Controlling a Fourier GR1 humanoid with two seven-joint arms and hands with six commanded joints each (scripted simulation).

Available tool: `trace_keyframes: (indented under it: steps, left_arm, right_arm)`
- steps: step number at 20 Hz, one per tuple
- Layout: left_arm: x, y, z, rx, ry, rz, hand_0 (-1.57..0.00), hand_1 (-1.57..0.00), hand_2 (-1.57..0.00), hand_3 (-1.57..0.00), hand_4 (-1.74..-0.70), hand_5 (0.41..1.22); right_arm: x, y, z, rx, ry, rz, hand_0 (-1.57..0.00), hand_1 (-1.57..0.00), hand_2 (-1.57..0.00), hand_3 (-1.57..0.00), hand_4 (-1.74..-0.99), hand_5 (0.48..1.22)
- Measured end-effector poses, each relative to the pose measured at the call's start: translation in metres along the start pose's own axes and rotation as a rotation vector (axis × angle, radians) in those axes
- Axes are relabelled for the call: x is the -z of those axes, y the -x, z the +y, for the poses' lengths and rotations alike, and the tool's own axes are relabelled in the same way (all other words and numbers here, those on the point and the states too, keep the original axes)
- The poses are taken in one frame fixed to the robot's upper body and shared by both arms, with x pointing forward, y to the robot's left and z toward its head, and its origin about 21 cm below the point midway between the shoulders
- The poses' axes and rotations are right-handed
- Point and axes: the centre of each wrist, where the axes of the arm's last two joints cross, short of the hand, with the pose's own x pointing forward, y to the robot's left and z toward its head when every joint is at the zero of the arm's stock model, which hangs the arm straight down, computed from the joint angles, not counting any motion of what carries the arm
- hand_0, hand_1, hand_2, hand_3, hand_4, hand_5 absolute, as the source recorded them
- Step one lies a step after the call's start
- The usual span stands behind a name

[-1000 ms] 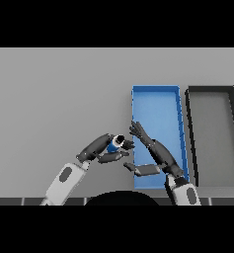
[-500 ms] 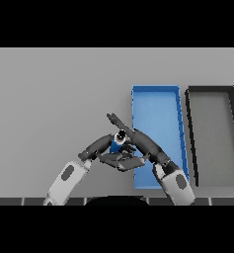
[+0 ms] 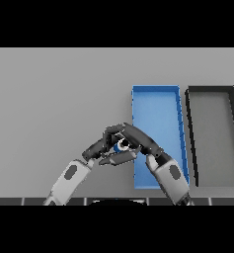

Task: Pick up the blue pipe and place it into the blue bin.

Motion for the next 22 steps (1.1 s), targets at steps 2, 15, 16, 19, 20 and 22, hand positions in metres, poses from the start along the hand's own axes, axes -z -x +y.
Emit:
trace_keyframes:
  steps: [2, 15, 16, 19, 20, 22]
  left_arm:
    - [-0.003, 0.002, -0.002, -0.052, 0.002, -0.028, -1.57, -1.56, -1.57, -1.42, -1.71, 1.221]
    - [-0.008, 0.000, 0.004, 0.003, 0.020, -0.018, -0.84, -0.79, -0.76, -0.77, -1.32, 1.221]
    - [-0.005, 0.000, 0.006, 0.005, 0.031, -0.010, -0.67, -0.63, -0.61, -0.62, -1.23, 1.221]
    - [-0.002, -0.001, 0.008, 0.083, 0.062, -0.045, -0.34, -0.32, -0.31, -0.31, -1.00, 1.063]
    - [-0.002, 0.001, 0.010, 0.107, 0.057, -0.029, -0.27, -0.26, -0.25, -0.25, -0.95, 0.972]
    - [-0.006, 0.005, 0.009, 0.100, 0.037, -0.012, -0.17, -0.17, -0.16, -0.16, -0.90, 0.836]
  right_arm:
    - [0.003, 0.005, 0.001, 0.033, -0.002, -0.006, -1.28, -1.29, -1.29, -1.22, -1.457, 0.848]
    - [0.002, 0.003, 0.008, 0.004, -0.022, -0.060, -1.56, -1.56, -1.56, -1.55, -1.484, 1.201]
    - [0.002, 0.002, 0.008, 0.001, -0.019, -0.055, -1.56, -1.56, -1.56, -1.56, -1.485, 1.205]
    - [0.004, -0.004, 0.008, -0.005, 0.000, -0.054, -1.56, -1.56, -1.56, -1.56, -1.488, 1.213]
    - [0.004, 0.000, 0.010, -0.010, 0.005, -0.064, -1.57, -1.57, -1.57, -1.56, -1.488, 1.214]
    - [0.003, 0.001, 0.010, -0.002, 0.004, -0.070, -1.57, -1.57, -1.57, -1.57, -1.488, 1.217]
